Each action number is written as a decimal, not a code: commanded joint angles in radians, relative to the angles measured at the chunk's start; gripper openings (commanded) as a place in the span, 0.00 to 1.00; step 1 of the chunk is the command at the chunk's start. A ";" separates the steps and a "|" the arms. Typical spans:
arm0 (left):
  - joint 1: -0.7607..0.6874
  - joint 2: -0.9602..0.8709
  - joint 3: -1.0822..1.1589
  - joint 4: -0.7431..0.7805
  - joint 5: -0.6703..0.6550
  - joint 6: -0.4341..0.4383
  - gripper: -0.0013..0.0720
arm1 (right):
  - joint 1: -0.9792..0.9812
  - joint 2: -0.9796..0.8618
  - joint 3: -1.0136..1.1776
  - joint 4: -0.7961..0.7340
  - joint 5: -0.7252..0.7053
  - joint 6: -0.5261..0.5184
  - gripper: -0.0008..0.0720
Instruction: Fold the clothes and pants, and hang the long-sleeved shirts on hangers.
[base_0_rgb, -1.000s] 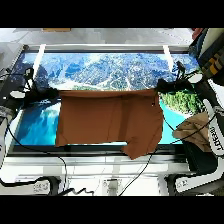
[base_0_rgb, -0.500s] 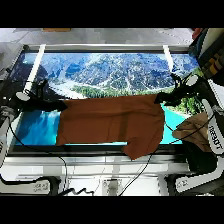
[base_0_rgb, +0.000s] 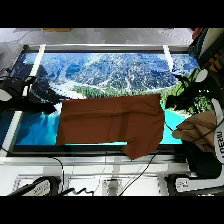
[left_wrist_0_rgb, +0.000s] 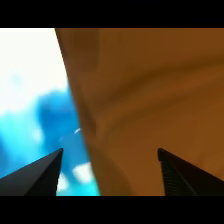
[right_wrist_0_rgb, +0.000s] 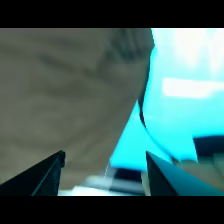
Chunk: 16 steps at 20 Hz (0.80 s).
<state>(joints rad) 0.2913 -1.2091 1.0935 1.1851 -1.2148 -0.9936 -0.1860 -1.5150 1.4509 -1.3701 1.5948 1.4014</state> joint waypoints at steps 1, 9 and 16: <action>0.059 0.087 -0.032 0.116 -0.137 -0.018 0.86 | -0.039 0.128 -0.153 0.022 0.101 -0.029 0.76; 0.142 0.086 -0.102 0.025 -0.121 -0.017 0.86 | -0.084 0.468 -0.840 0.187 -0.096 -0.121 0.62; 0.142 0.086 -0.185 0.026 -0.110 -0.016 0.84 | -0.084 0.463 -1.033 0.325 -0.462 -0.237 0.62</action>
<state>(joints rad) 0.4309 -1.1236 0.9371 1.2110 -1.3277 -1.0111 -0.2695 -1.0588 0.4858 -1.0855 1.2984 1.1961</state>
